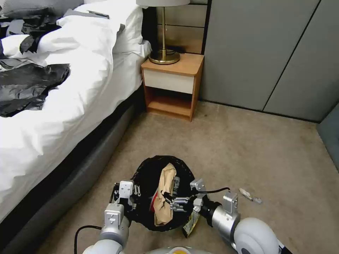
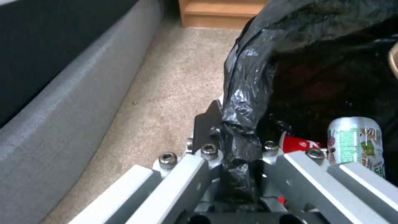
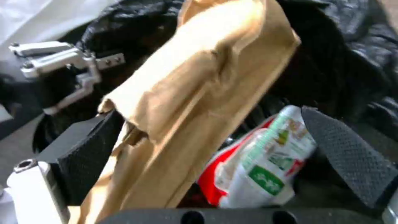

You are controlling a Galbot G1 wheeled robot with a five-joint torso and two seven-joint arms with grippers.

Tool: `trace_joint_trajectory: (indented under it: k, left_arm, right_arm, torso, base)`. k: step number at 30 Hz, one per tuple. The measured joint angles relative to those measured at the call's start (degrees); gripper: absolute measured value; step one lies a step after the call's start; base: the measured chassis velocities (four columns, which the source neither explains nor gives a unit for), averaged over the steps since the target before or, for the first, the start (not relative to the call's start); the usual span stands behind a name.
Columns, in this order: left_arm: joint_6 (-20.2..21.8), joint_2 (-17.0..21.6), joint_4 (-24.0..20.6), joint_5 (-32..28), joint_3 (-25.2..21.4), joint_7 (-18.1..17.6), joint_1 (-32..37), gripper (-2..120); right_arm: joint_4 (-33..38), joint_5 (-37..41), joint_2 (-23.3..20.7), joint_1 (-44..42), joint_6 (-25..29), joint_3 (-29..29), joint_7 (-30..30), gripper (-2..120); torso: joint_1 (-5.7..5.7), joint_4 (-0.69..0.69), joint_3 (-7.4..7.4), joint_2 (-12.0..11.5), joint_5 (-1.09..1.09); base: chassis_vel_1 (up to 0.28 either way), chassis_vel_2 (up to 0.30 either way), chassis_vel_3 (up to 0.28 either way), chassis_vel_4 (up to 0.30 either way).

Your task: Pick up the trash bin, then pick up the garbage from the floor and place it into the trash bin.

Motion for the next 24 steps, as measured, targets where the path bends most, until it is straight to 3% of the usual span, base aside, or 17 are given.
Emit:
trace_joint_trajectory:
  k: [24]
  left_arm:
    - [0.86, -0.25, 0.15, -3.23, -2.07, -1.02, -3.26, 1]
  right_arm:
    - [5.41, -1.30, -1.38, -7.08, -3.44, 3.24, 1.11, 100]
  torso:
    - [0.00, 0.00, 0.00, 0.00, 0.00]
  base:
    - [0.000, 0.000, 0.000, 0.000]
